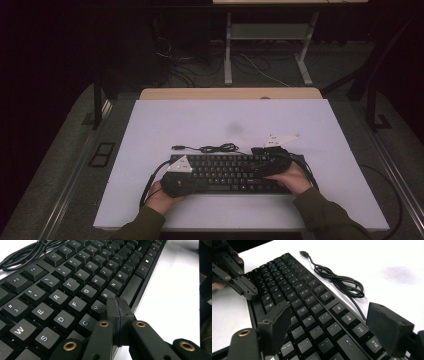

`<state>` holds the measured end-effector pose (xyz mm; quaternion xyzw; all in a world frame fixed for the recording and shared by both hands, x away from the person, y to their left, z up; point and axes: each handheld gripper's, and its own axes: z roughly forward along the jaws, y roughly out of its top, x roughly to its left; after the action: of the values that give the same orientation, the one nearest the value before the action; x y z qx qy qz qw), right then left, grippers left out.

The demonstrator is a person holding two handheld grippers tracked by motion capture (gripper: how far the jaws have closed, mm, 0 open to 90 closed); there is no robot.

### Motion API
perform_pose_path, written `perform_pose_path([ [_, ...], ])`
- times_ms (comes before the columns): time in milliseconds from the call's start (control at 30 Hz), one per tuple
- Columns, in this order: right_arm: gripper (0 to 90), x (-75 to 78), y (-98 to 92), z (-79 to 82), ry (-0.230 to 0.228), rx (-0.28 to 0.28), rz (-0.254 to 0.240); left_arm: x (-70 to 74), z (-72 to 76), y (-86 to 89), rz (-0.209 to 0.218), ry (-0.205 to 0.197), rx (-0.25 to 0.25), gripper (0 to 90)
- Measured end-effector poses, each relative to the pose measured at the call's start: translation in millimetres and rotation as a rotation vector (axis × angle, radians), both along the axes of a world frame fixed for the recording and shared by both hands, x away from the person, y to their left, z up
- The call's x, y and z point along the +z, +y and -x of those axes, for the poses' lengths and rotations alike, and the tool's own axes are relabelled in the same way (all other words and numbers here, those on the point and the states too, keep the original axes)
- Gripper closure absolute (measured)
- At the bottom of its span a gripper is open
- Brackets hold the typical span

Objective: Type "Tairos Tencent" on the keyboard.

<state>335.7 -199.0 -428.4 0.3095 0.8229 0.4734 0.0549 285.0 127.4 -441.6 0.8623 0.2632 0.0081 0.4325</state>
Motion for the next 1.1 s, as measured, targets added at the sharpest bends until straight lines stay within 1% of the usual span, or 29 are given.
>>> perform_pose_path([
  [67, 19.7, 0.0, -0.1, -0.1, -0.001, 0.000, -0.001, 1.1, 0.1, 0.3, -0.001, -0.002, 0.000, 89.0],
  [367, 19.7, 0.1, -0.1, 0.3, 0.003, 0.007, -0.004, 6.7, -0.8, 3.8, 0.037, -0.014, 0.008, 88.5],
  [533, 19.8, 0.1, -0.2, 2.1, 0.003, 0.017, 0.002, 9.4, -2.2, 6.5, 0.060, -0.016, 0.027, 82.0],
  [667, 19.8, 1.5, -1.1, 3.6, 0.005, 0.022, 0.001, 11.5, -3.3, 8.1, 0.069, -0.024, 0.036, 75.1],
  [767, 19.9, 2.3, -2.8, 4.4, 0.017, 0.025, -0.002, 12.5, -4.7, 8.7, 0.084, -0.026, 0.048, 69.0],
  [933, 21.6, 5.1, -6.6, 5.9, 0.013, 0.030, -0.010, 13.8, -7.8, 7.6, 0.088, -0.029, 0.058, 54.0],
  [1033, 23.6, 5.5, -7.6, 7.4, 0.013, 0.031, -0.010, 14.4, -9.6, 6.4, 0.078, -0.037, 0.069, 44.7],
  [1100, 25.2, 4.7, -8.1, 8.7, 0.018, 0.030, -0.007, 14.9, -11.1, 5.9, 0.083, -0.042, 0.086, 38.7],
])
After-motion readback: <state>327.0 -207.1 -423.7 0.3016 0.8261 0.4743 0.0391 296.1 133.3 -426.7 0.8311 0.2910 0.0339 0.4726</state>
